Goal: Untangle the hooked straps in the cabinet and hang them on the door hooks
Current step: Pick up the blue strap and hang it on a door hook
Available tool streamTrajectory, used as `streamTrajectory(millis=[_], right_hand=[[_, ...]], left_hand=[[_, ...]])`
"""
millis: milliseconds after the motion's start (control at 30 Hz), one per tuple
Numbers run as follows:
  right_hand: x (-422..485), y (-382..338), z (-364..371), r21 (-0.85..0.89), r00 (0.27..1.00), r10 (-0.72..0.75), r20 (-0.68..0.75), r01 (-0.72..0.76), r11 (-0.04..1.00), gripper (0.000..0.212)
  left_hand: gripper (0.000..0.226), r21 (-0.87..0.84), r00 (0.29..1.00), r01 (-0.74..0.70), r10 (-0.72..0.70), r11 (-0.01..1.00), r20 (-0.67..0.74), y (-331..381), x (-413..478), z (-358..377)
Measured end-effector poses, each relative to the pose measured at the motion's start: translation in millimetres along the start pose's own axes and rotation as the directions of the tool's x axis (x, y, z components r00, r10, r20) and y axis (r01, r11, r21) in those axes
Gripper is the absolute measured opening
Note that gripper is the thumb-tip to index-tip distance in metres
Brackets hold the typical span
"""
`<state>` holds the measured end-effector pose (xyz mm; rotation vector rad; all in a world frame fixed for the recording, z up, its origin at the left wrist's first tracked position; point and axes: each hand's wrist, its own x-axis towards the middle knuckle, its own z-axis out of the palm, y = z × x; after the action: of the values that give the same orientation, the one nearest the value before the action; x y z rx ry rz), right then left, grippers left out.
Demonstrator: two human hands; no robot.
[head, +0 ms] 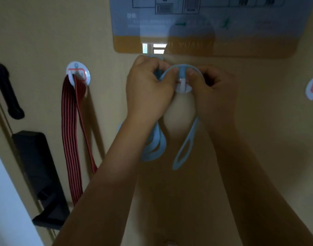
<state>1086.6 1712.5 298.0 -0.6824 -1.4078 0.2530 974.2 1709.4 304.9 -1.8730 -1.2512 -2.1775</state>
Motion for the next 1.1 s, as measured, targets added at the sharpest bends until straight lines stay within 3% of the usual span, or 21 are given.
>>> streamTrajectory(millis=[167,333,533,767,967,1100], right_hand=[[2.0,0.1,3.6,0.032,0.999,0.009,-0.038,-0.007,0.999,0.015],[2.9,-2.0,2.3,0.069,0.998,-0.009,-0.062,0.013,0.998,0.016],[6.1,0.0,4.6,0.048,0.991,-0.113,-0.076,0.117,0.992,0.022],[5.8,0.2,9.6,0.044,0.988,-0.12,-0.096,0.125,0.991,0.024],[0.3,8.4,5.2,0.037,0.997,0.002,-0.079,0.001,0.999,0.02],[-15.4,16.4,0.2,0.059,0.998,0.056,-0.016,-0.055,0.997,0.022]], left_hand=[[0.009,-0.005,0.999,0.026,-0.026,1.0,0.041,-1.8,4.7,0.6],[0.024,0.002,0.999,-0.003,0.003,1.0,0.054,-2.5,3.8,1.0],[0.011,0.045,0.999,-0.046,0.046,0.998,0.001,-3.6,2.2,3.5],[0.01,0.068,1.0,-0.005,0.005,0.998,-0.001,-0.3,5.8,2.8],[0.011,0.145,0.993,0.022,-0.038,0.989,0.109,-3.2,-2.3,1.1],[0.013,0.19,0.993,-0.05,0.028,0.981,0.119,-8.2,-23.3,1.2]])
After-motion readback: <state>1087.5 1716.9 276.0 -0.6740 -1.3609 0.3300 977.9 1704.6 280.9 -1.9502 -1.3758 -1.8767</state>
